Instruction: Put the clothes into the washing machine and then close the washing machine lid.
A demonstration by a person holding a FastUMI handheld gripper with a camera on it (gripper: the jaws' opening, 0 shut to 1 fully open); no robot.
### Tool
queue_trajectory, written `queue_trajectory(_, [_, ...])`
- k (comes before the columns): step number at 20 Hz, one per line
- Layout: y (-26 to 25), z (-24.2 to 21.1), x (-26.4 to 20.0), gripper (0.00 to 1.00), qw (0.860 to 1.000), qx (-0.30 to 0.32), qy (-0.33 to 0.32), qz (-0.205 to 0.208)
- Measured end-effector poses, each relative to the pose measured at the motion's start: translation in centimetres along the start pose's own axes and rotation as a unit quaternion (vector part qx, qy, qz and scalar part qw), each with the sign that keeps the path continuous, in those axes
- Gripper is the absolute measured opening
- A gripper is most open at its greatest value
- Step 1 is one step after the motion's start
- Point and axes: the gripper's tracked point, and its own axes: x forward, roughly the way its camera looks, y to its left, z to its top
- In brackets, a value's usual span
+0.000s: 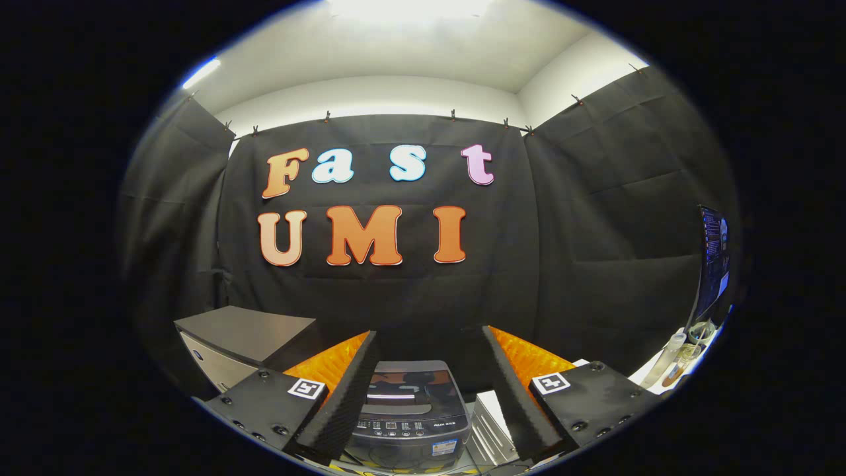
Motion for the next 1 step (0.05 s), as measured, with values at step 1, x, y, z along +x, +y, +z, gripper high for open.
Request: queue_trajectory(1, [-0.25, 0.06, 0.08, 0.98, 1.0, 0.001, -0.001, -0.003])
